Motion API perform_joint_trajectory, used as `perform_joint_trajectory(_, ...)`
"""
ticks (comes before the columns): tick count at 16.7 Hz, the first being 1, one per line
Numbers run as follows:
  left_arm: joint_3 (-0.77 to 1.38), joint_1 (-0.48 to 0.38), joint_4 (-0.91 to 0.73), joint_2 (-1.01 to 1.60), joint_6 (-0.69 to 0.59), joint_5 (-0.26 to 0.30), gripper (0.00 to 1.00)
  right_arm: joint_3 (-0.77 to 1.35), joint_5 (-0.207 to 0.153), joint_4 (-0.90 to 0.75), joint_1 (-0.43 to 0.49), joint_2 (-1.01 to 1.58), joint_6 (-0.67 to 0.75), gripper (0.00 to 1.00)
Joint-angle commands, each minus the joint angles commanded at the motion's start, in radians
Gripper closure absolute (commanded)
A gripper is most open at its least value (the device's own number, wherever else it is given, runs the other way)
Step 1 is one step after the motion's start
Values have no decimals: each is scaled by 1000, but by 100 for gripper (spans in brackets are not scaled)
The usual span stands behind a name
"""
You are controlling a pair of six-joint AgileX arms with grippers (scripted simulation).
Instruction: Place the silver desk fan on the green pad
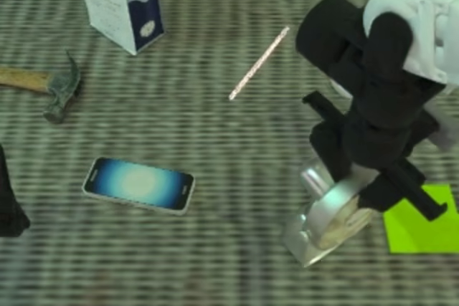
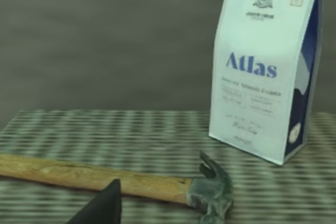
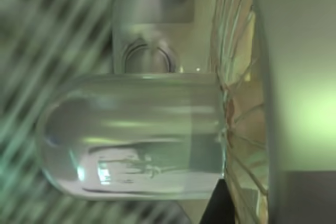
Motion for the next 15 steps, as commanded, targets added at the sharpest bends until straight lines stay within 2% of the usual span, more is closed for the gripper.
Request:
perform_joint_trajectory(6,0,0,0,0,0,0,0,156,0,-162,5,-6,-1,100)
perform_joint_trajectory(12,0,0,0,0,0,0,0,168,0,-176,-2,-7,2,100)
perform_joint_trajectory(15,0,0,0,0,0,0,0,119,0,-171,-71,-51,51,100)
